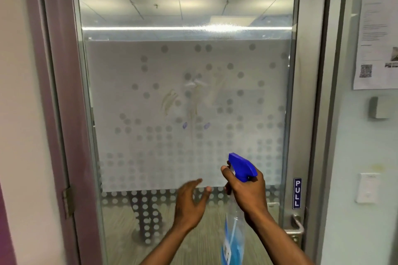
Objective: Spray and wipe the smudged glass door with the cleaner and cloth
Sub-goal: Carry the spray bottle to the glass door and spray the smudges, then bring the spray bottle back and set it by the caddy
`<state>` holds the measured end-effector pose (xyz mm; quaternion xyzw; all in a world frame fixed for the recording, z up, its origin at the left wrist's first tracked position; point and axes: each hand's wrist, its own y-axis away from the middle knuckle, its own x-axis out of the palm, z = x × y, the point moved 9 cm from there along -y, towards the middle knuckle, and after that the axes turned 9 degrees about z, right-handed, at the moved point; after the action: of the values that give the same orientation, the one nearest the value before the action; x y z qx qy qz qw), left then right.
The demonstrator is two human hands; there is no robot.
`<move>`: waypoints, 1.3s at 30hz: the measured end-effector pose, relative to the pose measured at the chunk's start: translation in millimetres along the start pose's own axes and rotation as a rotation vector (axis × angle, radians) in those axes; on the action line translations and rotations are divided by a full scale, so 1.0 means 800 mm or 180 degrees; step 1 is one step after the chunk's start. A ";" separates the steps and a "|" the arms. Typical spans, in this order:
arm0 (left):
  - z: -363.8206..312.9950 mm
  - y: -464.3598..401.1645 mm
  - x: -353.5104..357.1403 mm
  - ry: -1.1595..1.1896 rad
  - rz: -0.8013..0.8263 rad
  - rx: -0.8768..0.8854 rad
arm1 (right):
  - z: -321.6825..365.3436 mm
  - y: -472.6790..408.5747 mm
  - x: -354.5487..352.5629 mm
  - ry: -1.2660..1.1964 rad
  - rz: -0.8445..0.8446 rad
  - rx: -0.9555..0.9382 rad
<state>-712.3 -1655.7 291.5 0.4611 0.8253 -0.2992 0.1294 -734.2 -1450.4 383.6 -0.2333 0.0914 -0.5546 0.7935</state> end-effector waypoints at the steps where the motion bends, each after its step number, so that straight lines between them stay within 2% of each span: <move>1: -0.007 0.015 0.018 0.0345 0.0267 -0.0026 | 0.003 0.005 -0.006 -0.0050 0.0045 -0.0044; 5: -0.059 0.089 0.098 0.1567 0.1615 0.0100 | 0.004 0.025 -0.042 -0.0260 0.0187 -0.0060; 7: -0.080 0.124 0.123 0.1737 0.1965 0.0236 | 0.008 0.036 -0.062 -0.0353 0.0216 -0.0032; 9: -0.101 0.152 0.147 0.1607 0.2227 0.0300 | 0.012 0.047 -0.088 -0.0464 0.0190 0.0031; 16: -0.149 0.202 0.215 0.1682 0.1933 0.0209 | 0.045 0.100 -0.174 -0.0428 0.0309 0.0123; 22: -0.213 0.251 0.290 0.1811 0.1852 0.0081 | 0.068 0.168 -0.297 0.0493 0.0340 0.0206; 26: -0.264 0.295 0.350 0.1691 0.2027 0.0159 | 0.093 0.221 -0.384 0.0702 0.0019 0.0168; 31: -0.343 0.358 0.430 0.1459 0.2171 0.0458 | 0.140 0.291 -0.493 0.0843 -0.0667 -0.0001; 37: -0.447 0.447 0.525 0.1473 0.2404 0.0757 | 0.194 0.382 -0.628 0.1237 -0.1513 -0.0241; 39: -0.473 0.478 0.562 0.1606 0.2574 0.0772 | 0.207 0.409 -0.669 0.1309 -0.1635 -0.0193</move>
<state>-611.4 -965.3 226.1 0.8145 0.5450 -0.1978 -0.0234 -589.9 -822.0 313.2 -0.1553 0.2042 -0.7691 0.5853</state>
